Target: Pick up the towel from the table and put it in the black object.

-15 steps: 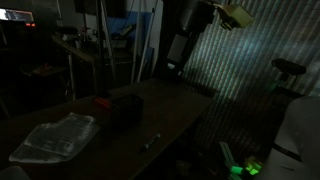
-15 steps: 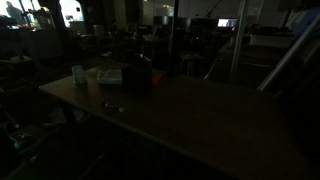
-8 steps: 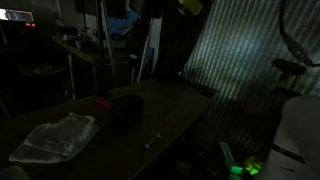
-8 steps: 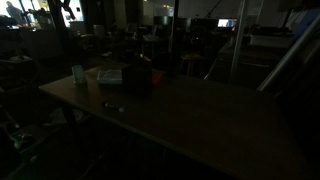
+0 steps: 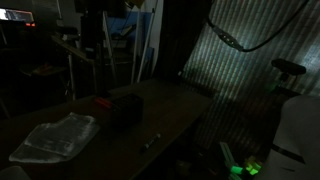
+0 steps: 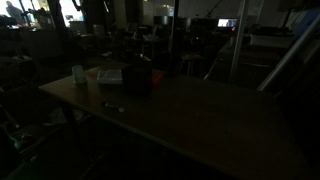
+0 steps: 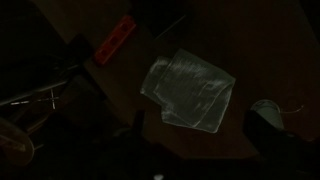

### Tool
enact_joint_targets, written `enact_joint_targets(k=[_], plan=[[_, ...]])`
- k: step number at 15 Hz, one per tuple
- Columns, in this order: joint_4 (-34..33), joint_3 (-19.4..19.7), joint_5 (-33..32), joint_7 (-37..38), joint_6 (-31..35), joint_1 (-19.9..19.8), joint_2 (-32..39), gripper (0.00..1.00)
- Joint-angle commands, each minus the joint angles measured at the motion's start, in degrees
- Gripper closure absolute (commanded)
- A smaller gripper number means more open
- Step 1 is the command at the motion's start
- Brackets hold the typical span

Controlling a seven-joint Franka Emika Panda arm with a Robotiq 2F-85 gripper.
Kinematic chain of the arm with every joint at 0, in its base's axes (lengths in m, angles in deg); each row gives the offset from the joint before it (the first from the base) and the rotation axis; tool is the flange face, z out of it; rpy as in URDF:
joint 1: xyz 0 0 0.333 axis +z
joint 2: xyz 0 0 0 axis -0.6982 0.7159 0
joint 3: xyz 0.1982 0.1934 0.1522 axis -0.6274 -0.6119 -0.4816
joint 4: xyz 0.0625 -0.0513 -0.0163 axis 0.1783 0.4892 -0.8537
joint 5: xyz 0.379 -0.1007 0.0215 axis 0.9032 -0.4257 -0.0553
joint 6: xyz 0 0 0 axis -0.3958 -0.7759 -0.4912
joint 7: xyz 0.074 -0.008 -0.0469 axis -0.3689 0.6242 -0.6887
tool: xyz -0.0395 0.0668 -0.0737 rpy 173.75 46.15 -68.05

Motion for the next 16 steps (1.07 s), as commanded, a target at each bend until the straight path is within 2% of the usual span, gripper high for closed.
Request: enact_joint_targets(k=[1,5,9,13,16], plan=[[-10.4,-2.3,-2.7,-1.9,-0.8,0.1,9.8,0.00],[-20.2,-3.9,-4.8,-2.3,-1.0,0.1,21.1,0.00],[-29.7,-3.9,-6.9,-3.6,-0.7,0.2,32.1,0.00],[-35.9,-3.1,-8.0,-4.1,0.8,0.3,40.9,0.00],[-38.1,-2.5,-7.8,-4.0,2.7,0.2,46.1,0.00]])
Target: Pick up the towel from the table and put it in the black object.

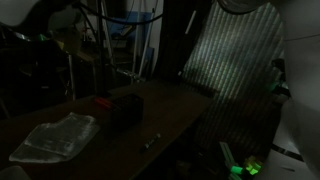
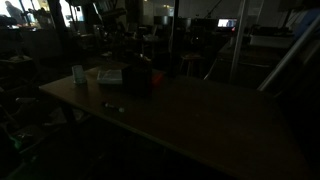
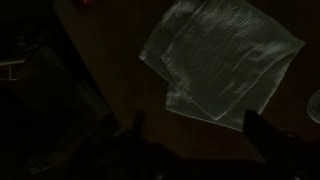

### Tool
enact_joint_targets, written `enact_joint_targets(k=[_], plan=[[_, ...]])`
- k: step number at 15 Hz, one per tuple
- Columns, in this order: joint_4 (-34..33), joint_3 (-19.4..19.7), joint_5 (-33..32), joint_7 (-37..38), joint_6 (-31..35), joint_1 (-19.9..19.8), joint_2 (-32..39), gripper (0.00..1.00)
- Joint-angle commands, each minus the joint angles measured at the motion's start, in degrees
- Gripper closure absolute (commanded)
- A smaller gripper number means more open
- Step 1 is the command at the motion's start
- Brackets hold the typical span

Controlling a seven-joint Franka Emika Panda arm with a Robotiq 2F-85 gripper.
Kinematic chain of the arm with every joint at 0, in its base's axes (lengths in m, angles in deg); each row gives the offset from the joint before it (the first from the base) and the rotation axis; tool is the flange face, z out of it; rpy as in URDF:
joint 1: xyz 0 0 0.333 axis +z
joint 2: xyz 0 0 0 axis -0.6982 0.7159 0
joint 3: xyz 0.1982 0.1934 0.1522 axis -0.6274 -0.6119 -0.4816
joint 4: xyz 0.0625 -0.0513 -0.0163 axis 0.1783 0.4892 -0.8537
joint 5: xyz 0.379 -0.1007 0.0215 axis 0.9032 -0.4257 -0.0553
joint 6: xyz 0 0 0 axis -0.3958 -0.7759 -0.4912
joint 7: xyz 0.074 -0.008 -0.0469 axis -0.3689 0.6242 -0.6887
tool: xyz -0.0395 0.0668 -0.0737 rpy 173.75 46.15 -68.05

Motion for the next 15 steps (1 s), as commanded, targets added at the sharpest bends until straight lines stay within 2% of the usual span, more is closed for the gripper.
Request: enact_joint_targets(k=[1,10,15], plan=[[-6.0,0.8,-0.8,-0.9,1.8,0.3,7.1,0.00],[-14.8,1.6,0.9,-1.5,1.4,-0.1,22.0,0.00],[-17.2,1.3,1.9,-1.8,0.9,-0.8,26.5,0.00]])
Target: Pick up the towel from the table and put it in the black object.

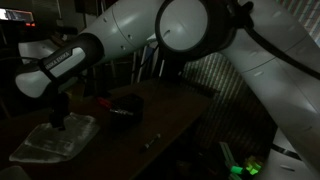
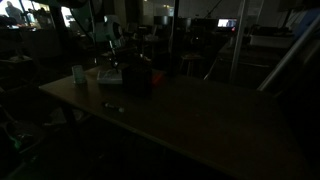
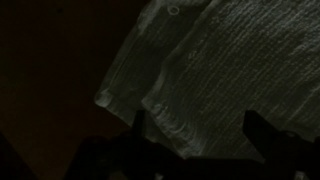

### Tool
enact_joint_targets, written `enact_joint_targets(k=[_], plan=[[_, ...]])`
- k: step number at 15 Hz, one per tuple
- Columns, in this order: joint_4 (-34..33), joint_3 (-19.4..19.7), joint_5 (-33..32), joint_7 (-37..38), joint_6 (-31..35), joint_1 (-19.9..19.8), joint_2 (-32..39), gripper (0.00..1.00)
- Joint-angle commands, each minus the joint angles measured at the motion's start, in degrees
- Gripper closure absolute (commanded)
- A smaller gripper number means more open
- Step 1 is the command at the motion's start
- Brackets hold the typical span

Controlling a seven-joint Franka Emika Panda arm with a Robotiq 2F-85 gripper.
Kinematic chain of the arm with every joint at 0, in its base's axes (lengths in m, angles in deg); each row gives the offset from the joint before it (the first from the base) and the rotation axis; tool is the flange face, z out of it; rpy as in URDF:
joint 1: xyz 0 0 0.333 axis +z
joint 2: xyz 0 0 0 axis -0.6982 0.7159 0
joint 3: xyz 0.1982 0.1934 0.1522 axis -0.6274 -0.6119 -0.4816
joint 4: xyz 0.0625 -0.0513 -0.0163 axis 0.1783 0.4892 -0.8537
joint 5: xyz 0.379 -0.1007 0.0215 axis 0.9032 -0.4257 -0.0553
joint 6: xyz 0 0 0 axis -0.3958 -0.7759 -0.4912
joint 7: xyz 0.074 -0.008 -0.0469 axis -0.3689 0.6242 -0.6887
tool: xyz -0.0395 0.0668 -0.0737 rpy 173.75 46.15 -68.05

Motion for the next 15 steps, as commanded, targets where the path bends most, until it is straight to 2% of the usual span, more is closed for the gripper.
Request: enact_joint_targets(k=[1,6,7,9,15], plan=[[-4.2,-0.5,2.1,-1.7,-1.0,-0.6,3.5,0.00],[-5.5,-0.6,4.0,-1.4,-1.5,-1.1,5.4,0.00],[-5.7,-0.6,4.4,-1.2,-1.6,-1.2,5.5,0.25],[-5.4,-0.6,4.6,-1.3,-1.3,-1.1,5.1,0.34],[-3.5,-0.5,4.1,-0.5,-1.2,-0.7,1.8,0.82]])
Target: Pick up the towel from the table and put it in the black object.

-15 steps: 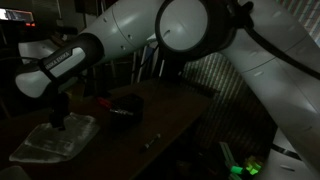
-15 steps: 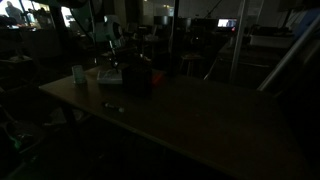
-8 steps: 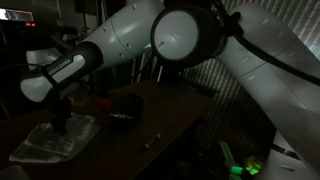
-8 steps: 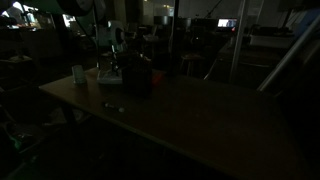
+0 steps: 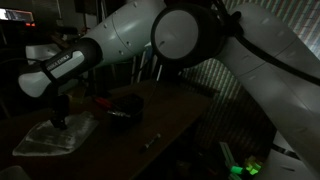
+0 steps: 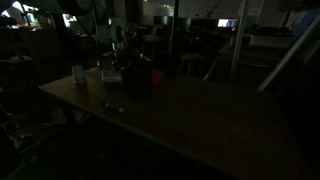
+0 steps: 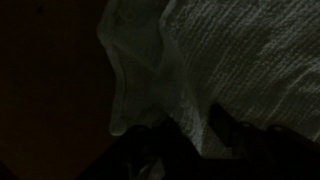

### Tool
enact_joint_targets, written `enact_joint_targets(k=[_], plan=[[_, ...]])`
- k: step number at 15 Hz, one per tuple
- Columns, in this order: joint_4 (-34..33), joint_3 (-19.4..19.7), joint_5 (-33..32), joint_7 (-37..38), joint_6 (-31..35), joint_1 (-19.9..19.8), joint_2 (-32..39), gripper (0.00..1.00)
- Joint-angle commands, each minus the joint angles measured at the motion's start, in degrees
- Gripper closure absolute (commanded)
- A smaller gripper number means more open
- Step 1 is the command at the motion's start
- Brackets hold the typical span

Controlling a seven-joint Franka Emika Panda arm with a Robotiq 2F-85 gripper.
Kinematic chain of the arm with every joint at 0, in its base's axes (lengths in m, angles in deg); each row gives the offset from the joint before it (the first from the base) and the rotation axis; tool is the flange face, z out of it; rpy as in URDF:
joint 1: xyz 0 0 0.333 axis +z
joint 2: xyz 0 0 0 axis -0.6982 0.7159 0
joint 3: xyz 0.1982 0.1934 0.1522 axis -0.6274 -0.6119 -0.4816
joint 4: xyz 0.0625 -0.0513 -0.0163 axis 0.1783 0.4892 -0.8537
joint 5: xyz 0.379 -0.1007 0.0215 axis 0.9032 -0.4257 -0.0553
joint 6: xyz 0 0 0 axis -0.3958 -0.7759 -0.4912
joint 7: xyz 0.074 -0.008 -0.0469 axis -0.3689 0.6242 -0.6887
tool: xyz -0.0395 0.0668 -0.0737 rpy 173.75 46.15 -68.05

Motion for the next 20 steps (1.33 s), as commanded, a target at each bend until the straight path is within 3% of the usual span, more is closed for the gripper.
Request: enact_joint_targets(k=[1,3,8,16,20], plan=[[0.4,-0.2,0.7,-0.3,-0.7,0.1,-1.9,0.88],[1.2,-0.1,0.7,-0.1,-0.5,0.0,-2.9,1.00],[6.4,-0.1,0.1,0.9,0.3,0.2,-8.8,0.97],[26.6,-0.8,1.3,4.1,1.5,-1.9,-30.0,0.97],[37.0,-0.7,5.4,4.8,2.6,-5.0,-41.3,0.97]])
